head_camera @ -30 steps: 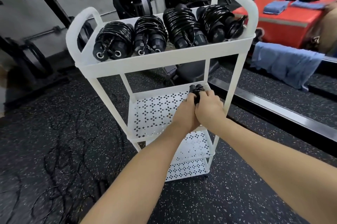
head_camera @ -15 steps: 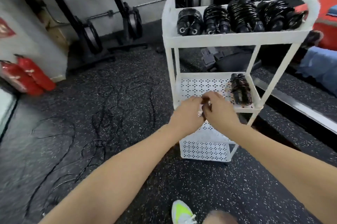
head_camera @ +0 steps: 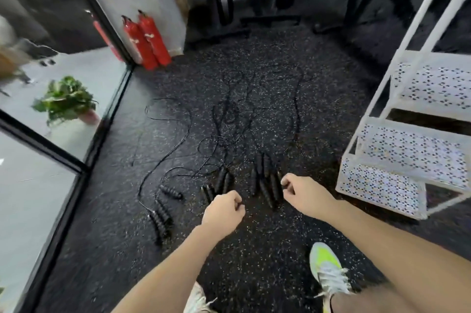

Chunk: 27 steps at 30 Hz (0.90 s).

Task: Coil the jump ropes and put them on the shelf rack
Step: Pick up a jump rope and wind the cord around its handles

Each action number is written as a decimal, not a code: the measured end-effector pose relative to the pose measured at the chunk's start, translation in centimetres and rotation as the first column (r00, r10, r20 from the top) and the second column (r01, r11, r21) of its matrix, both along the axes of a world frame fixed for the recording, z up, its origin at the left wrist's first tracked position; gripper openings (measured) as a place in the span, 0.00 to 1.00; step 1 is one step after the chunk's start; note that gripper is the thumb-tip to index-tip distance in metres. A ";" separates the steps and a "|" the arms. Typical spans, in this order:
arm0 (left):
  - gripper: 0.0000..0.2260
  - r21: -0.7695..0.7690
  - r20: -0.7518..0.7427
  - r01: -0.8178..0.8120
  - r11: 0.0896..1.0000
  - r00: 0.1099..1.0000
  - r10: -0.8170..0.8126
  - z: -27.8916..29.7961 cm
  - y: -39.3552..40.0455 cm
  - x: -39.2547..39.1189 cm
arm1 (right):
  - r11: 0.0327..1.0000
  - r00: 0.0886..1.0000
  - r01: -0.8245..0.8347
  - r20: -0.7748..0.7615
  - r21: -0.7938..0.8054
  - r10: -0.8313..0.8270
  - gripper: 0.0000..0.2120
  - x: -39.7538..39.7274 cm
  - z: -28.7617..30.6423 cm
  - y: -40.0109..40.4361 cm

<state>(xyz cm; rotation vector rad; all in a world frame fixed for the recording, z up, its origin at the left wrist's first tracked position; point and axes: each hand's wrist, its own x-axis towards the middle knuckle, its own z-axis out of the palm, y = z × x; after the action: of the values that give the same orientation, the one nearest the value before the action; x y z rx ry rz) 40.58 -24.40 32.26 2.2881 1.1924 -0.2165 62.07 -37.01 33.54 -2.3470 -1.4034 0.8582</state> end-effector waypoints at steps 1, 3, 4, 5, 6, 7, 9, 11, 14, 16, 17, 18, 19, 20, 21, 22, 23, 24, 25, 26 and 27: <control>0.10 0.000 -0.023 -0.007 1.000 1.000 0.007 -0.9 1.0 -0.4 | 0.999 1.000 0.008 -0.001 -0.036 -0.008 0.08 -0.1 -1.1 0.7; 0.09 -0.006 -0.050 -0.003 1.000 0.999 0.002 -2.6 2.6 -0.1 | 0.994 0.999 0.033 0.004 -0.106 -0.033 0.09 0.2 -3.1 1.9; 0.09 -0.013 -0.056 0.001 1.000 0.998 -0.002 -3.5 3.3 0.4 | 0.990 0.999 0.048 0.011 -0.136 -0.047 0.09 0.5 -4.2 2.5; 0.09 -0.021 -0.064 0.004 1.000 0.998 -0.005 -4.3 3.9 1.2 | 0.984 0.998 0.066 0.018 -0.164 -0.063 0.10 0.9 -5.2 3.0; 0.09 -0.029 -0.061 0.007 1.000 0.998 -0.008 -5.4 4.3 2.1 | 0.978 0.997 0.083 0.025 -0.190 -0.080 0.11 1.5 -6.4 3.5; 0.10 -0.038 -0.060 0.009 0.999 0.998 -0.011 -6.4 4.7 3.3 | 0.971 0.995 0.095 0.034 -0.218 -0.090 0.11 2.0 -7.5 4.0; 0.11 -0.055 -0.065 0.029 0.998 0.997 -0.032 -8.6 5.2 5.8 | 0.956 0.994 0.108 0.057 -0.274 -0.096 0.11 3.2 -10.0 4.8; 0.11 -0.072 -0.078 0.048 0.996 0.996 -0.053 -10.9 5.3 8.4 | 0.942 0.993 0.114 0.070 -0.317 -0.097 0.11 4.5 -12.4 5.7; 0.11 -0.099 -0.115 0.077 0.992 0.989 -0.088 -14.5 5.4 11.6 | 0.924 0.991 0.133 0.070 -0.358 -0.115 0.11 6.2 -15.7 7.0; 0.11 -0.100 -0.138 0.093 0.991 0.985 -0.107 -16.8 5.5 13.0 | 0.914 0.990 0.142 0.070 -0.381 -0.124 0.11 6.9 -17.7 8.0; 0.10 -0.107 -0.144 0.094 0.990 0.984 -0.109 -18.0 5.6 13.7 | 0.910 0.989 0.147 0.070 -0.387 -0.130 0.10 7.2 -18.6 8.4; 0.09 -0.119 -0.145 0.089 0.989 0.984 -0.106 -19.1 5.8 14.3 | 0.909 0.989 0.149 0.070 -0.390 -0.132 0.10 7.5 -19.6 8.8; 0.08 -0.133 -0.141 0.082 0.988 0.985 -0.101 -20.2 5.9 14.9 | 0.907 0.989 0.148 0.068 -0.394 -0.132 0.10 7.8 -20.4 9.2; 0.08 -0.144 -0.130 0.075 0.987 0.987 -0.094 -21.3 6.2 15.5 | 0.906 0.989 0.148 0.066 -0.397 -0.132 0.10 8.1 -21.3 9.4; 0.07 -0.154 -0.115 0.066 0.986 0.990 -0.084 -22.4 6.4 16.2 | 0.906 0.989 0.147 0.063 -0.397 -0.133 0.10 8.4 -22.1 9.7; 0.07 -0.169 -0.096 0.055 0.984 0.993 -0.072 -23.5 6.7 17.0 | 0.908 0.989 0.148 0.061 -0.393 -0.135 0.11 8.7 -23.1 9.9; 0.07 -0.190 -0.078 0.039 0.981 0.995 -0.055 -24.5 6.9 17.8 | 0.910 0.989 0.151 0.061 -0.387 -0.138 0.11 9.0 -23.9 10.1; 0.07 -0.215 -0.065 0.017 0.977 0.997 -0.031 -25.5 7.2 18.6 | 0.912 0.988 0.156 0.062 -0.379 -0.144 0.12 9.3 -24.8 10.3; 0.08 -0.239 -0.051 -0.011 0.971 0.999 -0.001 -26.4 7.4 19.4 | 0.913 0.986 0.164 0.063 -0.374 -0.151 0.12 9.6 -25.7 10.5; 0.08 -0.264 -0.037 -0.037 0.964 0.999 0.028 -27.3 7.6 20.1 | 0.912 0.985 0.174 0.062 -0.371 -0.162 0.12 9.8 -26.7 10.8; 0.09 -0.287 -0.022 -0.053 0.957 0.999 0.048 -28.2 7.9 20.8 | 0.911 0.983 0.183 0.063 -0.369 -0.172 0.11 10.1 -27.6 11.0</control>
<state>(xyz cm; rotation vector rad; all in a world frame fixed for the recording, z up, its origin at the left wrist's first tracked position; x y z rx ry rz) 61.41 -16.55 4.04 2.0045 1.1432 -0.3633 72.15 -26.01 5.93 -2.7252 -1.0865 1.1247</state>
